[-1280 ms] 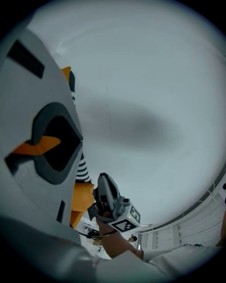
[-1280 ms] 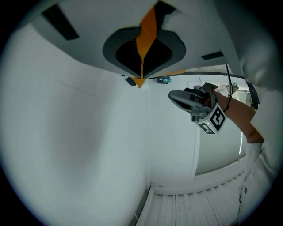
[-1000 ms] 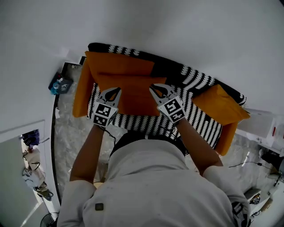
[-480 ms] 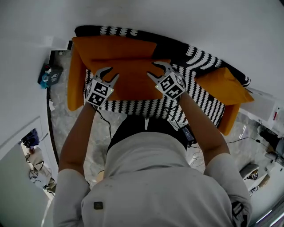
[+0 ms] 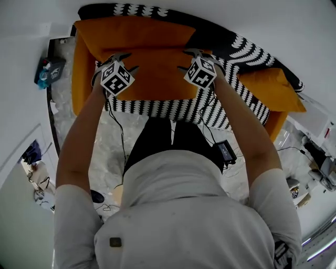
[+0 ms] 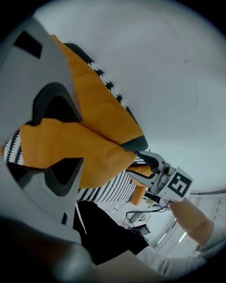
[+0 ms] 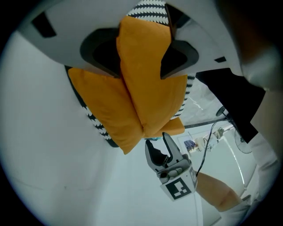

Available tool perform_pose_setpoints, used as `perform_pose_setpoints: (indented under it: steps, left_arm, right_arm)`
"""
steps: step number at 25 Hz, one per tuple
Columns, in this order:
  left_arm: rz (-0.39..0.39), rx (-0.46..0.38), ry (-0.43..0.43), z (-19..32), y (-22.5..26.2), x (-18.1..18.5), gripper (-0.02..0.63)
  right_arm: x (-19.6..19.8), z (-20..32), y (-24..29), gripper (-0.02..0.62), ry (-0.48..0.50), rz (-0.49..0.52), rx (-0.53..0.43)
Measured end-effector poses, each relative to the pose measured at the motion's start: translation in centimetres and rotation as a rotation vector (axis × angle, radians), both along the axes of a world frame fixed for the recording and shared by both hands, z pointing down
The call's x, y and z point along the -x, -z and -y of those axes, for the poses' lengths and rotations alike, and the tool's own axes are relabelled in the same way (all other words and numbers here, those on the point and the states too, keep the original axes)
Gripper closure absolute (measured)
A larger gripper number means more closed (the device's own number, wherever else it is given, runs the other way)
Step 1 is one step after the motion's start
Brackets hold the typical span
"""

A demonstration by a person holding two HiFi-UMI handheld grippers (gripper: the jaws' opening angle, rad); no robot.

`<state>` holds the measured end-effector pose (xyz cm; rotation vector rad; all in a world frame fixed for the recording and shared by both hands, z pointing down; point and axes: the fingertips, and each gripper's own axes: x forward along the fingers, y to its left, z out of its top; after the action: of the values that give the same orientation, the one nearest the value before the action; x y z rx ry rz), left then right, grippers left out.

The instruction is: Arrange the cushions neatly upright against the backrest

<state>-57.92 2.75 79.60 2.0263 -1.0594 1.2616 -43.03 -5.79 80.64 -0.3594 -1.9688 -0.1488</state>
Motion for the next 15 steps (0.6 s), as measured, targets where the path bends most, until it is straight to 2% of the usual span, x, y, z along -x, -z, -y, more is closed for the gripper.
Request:
perform_pose_setpoints:
  steps: [5, 10, 15]
  left_arm:
    - [0.031, 0.090, -0.042, -0.3, -4.3, 1.4, 0.357]
    - [0.057, 0.203, -0.085, -1.4, -8.4, 2.3, 0.356]
    - [0.038, 0.257, -0.098, -2.3, -10.7, 2.3, 0.374]
  right_arm:
    - [0.8, 0.9, -4.7, 0.304, 0.055, -0.119, -0.041]
    - [0.3, 1.2, -8.5, 0.302, 0.089, -0.227, -0.016]
    - [-0.2, 0.4, -10.1, 0.312, 0.063, -0.262, 0.019]
